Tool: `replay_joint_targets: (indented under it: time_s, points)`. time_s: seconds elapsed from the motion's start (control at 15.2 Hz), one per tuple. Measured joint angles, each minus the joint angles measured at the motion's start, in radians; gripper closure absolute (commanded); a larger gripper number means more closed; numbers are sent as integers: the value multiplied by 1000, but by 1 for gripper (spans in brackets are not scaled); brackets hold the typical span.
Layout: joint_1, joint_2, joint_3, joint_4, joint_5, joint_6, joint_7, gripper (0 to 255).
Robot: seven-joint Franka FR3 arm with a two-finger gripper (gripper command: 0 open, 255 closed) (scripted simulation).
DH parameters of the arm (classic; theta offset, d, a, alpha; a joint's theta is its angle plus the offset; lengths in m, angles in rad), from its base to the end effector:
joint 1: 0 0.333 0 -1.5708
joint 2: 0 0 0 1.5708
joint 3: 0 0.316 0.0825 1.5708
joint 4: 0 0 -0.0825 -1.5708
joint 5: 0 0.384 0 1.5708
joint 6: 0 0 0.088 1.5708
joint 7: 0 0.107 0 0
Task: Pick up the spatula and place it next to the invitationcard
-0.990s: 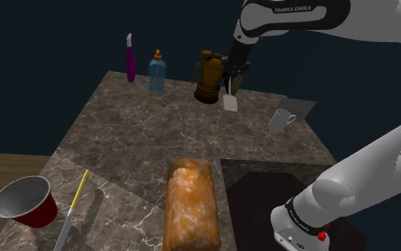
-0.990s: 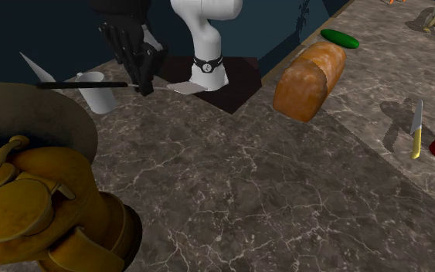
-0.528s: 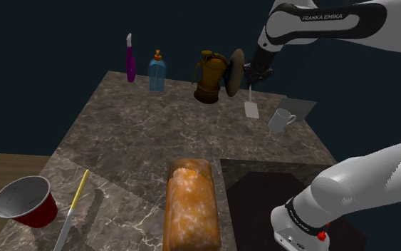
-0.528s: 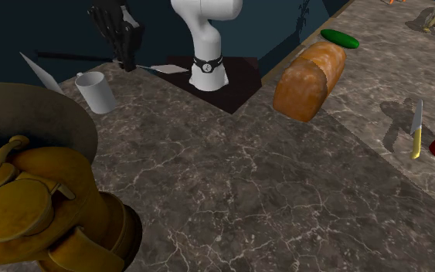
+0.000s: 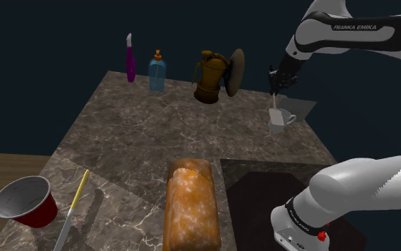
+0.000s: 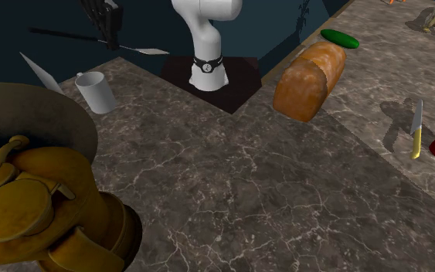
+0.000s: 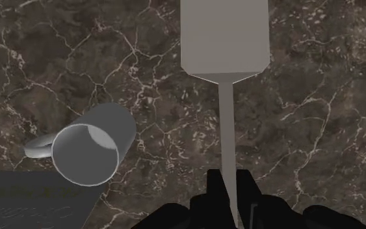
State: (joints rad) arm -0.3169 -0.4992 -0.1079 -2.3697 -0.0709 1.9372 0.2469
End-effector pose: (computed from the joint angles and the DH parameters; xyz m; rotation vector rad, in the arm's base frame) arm 0.3681 -0.1762 0.5132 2.9624 -0.9768 0.0988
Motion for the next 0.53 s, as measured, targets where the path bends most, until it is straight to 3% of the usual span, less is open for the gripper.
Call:
replay_joint_targets:
  time_s: [0.53]
  points:
    - [-88,-160,-128,-105,-83,-45,-163,255]
